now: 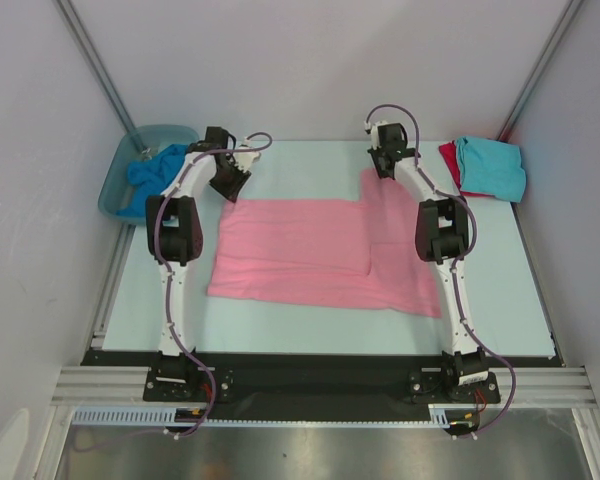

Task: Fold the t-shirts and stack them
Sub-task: Fold the tshirt

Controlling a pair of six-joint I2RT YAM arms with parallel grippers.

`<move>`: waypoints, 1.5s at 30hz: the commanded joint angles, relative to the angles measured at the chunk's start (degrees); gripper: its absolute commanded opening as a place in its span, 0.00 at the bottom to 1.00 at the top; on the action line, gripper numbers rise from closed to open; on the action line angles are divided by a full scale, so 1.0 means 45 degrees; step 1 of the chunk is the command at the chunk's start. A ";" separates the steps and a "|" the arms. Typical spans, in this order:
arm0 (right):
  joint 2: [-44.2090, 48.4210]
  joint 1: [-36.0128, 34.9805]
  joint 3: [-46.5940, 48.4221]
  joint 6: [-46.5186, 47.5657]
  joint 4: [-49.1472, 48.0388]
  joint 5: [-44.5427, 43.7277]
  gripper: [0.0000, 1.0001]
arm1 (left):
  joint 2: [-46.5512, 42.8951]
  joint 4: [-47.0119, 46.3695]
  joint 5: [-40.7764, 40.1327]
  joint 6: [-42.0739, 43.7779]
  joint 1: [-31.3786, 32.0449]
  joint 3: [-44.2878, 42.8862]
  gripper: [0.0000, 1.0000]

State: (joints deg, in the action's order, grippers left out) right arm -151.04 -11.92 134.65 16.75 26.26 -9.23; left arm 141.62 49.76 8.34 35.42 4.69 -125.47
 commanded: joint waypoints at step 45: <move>0.1260 -0.0378 -0.0176 0.0671 -0.0211 -0.0604 0.00 | 0.0755 0.2379 0.0784 -0.0391 -0.0476 -0.0322 0.39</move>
State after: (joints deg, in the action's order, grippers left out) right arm -150.28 -13.50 133.93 19.20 26.24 -11.20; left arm 142.56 53.71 11.33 33.91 2.92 -127.31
